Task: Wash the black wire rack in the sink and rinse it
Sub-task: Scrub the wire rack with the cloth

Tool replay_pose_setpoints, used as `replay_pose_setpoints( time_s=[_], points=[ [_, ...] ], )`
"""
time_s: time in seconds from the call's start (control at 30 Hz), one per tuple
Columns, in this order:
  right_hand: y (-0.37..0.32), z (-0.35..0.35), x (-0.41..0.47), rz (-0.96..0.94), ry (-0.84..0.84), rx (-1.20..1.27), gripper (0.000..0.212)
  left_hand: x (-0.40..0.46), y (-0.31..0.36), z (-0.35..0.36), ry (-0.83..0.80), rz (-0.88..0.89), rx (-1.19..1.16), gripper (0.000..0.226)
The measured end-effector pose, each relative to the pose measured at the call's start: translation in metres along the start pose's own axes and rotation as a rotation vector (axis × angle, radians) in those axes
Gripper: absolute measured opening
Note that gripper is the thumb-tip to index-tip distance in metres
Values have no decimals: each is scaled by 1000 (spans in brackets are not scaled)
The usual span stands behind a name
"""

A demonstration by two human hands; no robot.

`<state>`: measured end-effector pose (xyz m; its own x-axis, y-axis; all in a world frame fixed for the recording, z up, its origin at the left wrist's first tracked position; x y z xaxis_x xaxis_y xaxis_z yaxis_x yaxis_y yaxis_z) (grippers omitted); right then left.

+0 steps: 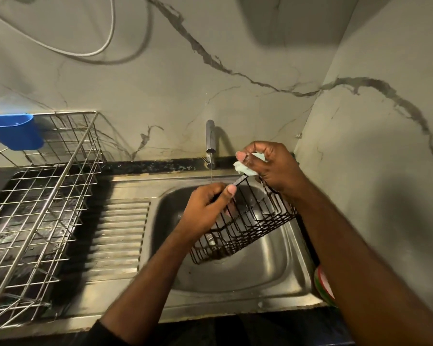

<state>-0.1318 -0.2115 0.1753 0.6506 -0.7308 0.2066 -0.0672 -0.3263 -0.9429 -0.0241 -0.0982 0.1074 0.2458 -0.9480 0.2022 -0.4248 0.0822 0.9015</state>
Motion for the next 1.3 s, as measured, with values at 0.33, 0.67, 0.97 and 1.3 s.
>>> replay_pose_setpoints(
  time_s=[0.33,0.67,0.97,1.3],
  points=[
    [1,-27,-15,-82,378,-277,13,-18,-16,28,51,-346,-457,33],
    [8,32,-43,-292,241,-655,48,-11,-19,24,222,-349,-329,43],
    [37,81,-78,-431,-127,-737,99,-15,-30,11,402,-437,-567,32],
    [37,76,-84,-161,-402,-692,84,-18,-32,-11,622,-515,-786,33]
  ],
)
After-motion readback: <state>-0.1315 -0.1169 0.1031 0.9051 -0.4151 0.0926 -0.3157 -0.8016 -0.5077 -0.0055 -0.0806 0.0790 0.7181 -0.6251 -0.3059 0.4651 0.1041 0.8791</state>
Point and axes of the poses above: each hand's wrist, its own x-axis towards the middle knuckle, its own z-axis out of the palm, y = z × x, the point moved 7 cm from there along x, towards the middle knuckle, and after that the axes turned 3 degrees about x, right-handed, at the moved point
